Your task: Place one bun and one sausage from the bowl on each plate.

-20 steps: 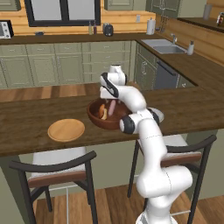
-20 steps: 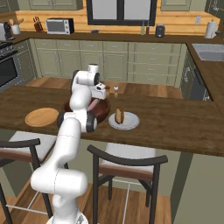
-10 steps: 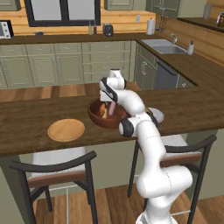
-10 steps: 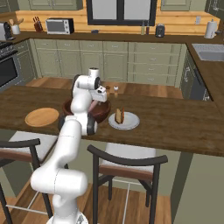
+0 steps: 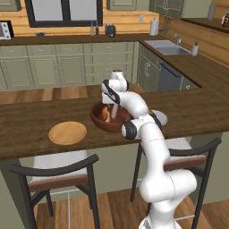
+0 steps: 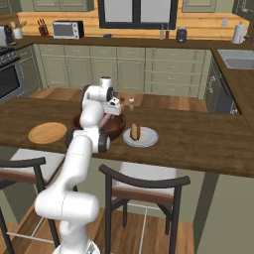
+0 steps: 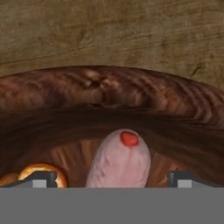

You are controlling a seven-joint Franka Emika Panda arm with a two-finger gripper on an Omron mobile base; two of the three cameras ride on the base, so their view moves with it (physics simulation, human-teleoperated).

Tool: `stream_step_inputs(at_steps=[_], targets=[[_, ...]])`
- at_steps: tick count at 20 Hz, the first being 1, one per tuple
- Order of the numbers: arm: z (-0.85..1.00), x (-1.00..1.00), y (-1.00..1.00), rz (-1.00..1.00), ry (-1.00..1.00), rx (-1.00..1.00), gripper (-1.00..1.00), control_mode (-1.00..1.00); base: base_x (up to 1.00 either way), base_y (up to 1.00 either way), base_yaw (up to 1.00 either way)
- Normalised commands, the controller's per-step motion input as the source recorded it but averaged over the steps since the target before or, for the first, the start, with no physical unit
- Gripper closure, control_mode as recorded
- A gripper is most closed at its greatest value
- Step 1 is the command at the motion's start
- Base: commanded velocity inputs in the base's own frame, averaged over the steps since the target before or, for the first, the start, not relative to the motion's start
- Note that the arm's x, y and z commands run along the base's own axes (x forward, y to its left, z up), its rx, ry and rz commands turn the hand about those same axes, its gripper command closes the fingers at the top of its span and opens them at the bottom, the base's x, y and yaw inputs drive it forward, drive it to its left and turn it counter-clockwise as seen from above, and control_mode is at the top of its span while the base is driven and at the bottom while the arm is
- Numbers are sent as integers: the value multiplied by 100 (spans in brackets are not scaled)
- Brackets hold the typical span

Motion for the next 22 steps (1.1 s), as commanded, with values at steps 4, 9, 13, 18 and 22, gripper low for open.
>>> stream_step_inputs(at_steps=[4,9,13,18,22], targets=[[0,0,0,0,0,0,100,-100,0,0,0],[0,0,0,0,0,0,100,-100,0,0,0],[74,-50,-6,-1,0,0,100,-100,0,0,0],[67,-100,-48,1,-1,0,100,-100,0,0,0],[50,-100,-80,11,-18,-1,100,-100,0,0,0]])
